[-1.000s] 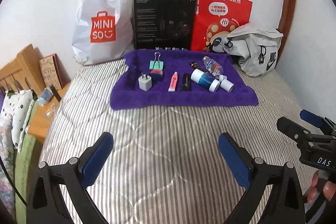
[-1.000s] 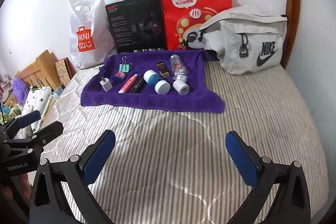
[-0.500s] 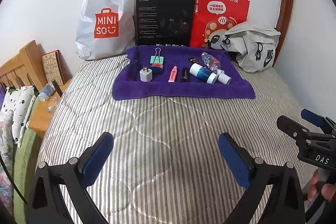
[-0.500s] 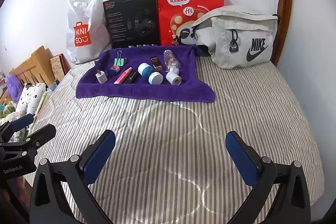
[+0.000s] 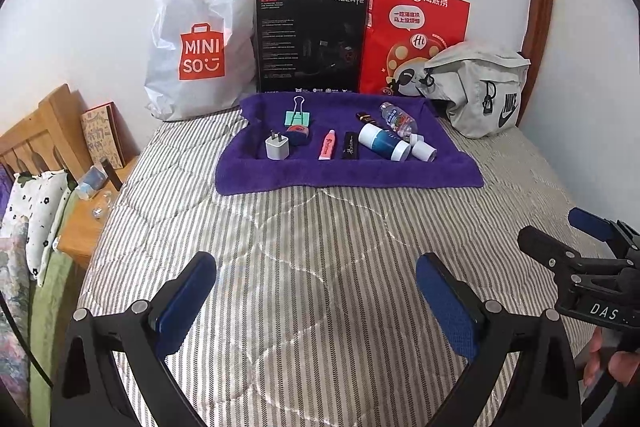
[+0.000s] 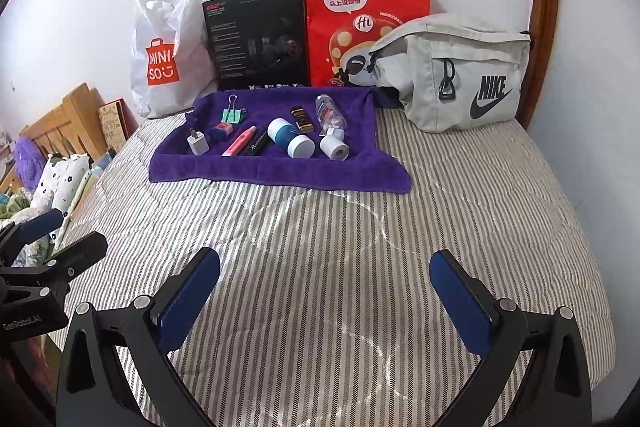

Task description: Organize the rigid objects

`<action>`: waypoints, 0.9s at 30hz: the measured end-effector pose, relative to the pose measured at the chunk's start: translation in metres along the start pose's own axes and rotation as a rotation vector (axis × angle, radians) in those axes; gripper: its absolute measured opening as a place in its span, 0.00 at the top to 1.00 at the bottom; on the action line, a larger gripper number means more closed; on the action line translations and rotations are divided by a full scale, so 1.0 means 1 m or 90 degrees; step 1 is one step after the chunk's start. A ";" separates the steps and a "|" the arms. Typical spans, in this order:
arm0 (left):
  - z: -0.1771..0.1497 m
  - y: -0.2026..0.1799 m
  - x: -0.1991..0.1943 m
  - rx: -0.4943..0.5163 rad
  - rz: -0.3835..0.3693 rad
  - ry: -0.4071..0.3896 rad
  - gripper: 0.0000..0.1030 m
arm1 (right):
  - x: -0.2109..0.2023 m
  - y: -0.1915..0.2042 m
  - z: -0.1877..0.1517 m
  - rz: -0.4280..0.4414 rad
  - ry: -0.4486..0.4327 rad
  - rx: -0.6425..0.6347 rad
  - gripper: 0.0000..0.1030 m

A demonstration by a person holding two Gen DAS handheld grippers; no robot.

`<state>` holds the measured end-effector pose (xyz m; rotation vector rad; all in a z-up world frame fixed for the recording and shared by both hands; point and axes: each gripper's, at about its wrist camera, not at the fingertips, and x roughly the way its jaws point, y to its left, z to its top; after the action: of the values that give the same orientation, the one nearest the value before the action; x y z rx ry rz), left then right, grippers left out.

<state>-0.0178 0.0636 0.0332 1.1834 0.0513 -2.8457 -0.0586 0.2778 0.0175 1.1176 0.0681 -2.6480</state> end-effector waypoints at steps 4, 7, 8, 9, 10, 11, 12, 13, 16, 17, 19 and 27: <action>0.000 0.002 0.001 -0.001 0.007 0.001 0.02 | 0.002 0.002 -0.001 0.000 0.005 -0.006 0.00; 0.000 0.004 0.002 -0.003 0.008 0.003 0.02 | 0.004 0.003 -0.001 0.000 0.010 -0.008 0.00; -0.001 0.004 0.002 -0.004 0.008 0.002 0.02 | 0.004 0.003 -0.001 0.000 0.011 -0.008 0.00; -0.001 0.004 0.002 -0.004 0.007 0.002 0.02 | 0.004 0.003 -0.002 0.001 0.011 -0.008 0.00; -0.001 0.004 0.002 -0.004 0.008 0.003 0.02 | 0.004 0.004 -0.002 0.001 0.011 -0.009 0.00; -0.001 0.004 0.002 -0.004 0.009 0.002 0.02 | 0.004 0.004 -0.002 0.001 0.011 -0.010 0.00; -0.001 0.004 0.002 -0.003 0.011 0.002 0.02 | 0.004 0.004 -0.002 0.000 0.013 -0.011 0.00; -0.001 0.005 0.001 -0.003 0.011 0.002 0.02 | 0.004 0.005 -0.002 0.001 0.013 -0.012 0.00; -0.002 0.006 0.000 -0.005 0.008 0.000 0.02 | 0.004 0.006 -0.002 0.001 0.014 -0.017 0.00; -0.002 0.006 0.000 -0.006 0.008 -0.001 0.02 | 0.004 0.006 -0.002 0.001 0.012 -0.017 0.00; -0.002 0.005 0.000 -0.008 0.009 -0.002 0.02 | 0.002 0.007 -0.001 0.002 0.011 -0.016 0.00; -0.003 0.003 0.000 -0.004 0.009 0.001 0.02 | 0.001 0.008 -0.001 -0.001 0.012 -0.021 0.00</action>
<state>-0.0152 0.0606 0.0312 1.1790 0.0525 -2.8307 -0.0560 0.2701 0.0165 1.1326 0.1158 -2.6275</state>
